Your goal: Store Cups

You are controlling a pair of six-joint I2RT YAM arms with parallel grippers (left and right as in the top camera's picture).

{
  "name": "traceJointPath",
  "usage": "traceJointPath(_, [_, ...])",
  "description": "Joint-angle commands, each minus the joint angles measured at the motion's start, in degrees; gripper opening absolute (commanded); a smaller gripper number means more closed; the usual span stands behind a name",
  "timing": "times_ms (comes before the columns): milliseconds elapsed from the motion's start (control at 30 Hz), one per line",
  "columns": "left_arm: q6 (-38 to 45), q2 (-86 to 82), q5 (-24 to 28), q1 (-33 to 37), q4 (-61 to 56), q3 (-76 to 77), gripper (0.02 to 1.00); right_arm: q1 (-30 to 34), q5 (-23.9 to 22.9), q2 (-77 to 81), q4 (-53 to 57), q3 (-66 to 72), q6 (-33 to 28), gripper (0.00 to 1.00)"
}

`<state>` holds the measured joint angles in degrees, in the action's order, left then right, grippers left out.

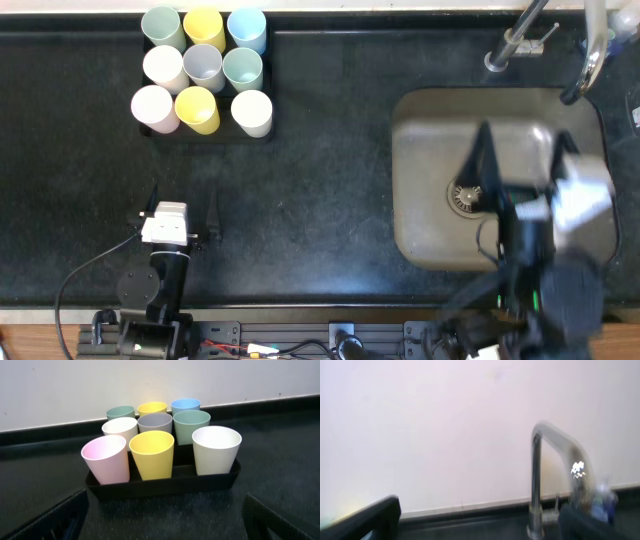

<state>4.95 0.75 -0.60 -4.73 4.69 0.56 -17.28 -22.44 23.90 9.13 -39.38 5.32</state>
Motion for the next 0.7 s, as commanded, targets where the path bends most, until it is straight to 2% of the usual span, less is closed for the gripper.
traceJointPath(33, [1.2, -0.6, 0.5, 0.3, 0.2, -0.1, 0.998, 0.0, -3.1, -11.3, -1.0, 11.7, -0.6, 0.996])
traceJointPath(200, [1.2, -0.6, 0.5, 0.3, 0.2, -0.1, 0.996, 0.0, -3.1, -19.5, 3.1, 19.7, -0.6, 0.998])
traceJointPath(400, [1.2, -0.6, 0.5, 0.3, 0.2, -0.1, 0.998, 0.0, -3.1, -22.6, 0.8, 28.0, -0.6, 0.998])
traceJointPath(500, [1.2, -0.6, 0.5, 0.3, 0.2, -0.1, 0.998, 0.3, -3.1, -22.6, -3.7, 32.0, -0.6, 0.998])
traceJointPath(700, [1.2, -0.6, 0.5, 0.3, 0.2, -0.1, 0.998, 6.2, -3.1, -23.4, -9.5, 38.6, -0.6, 0.998])
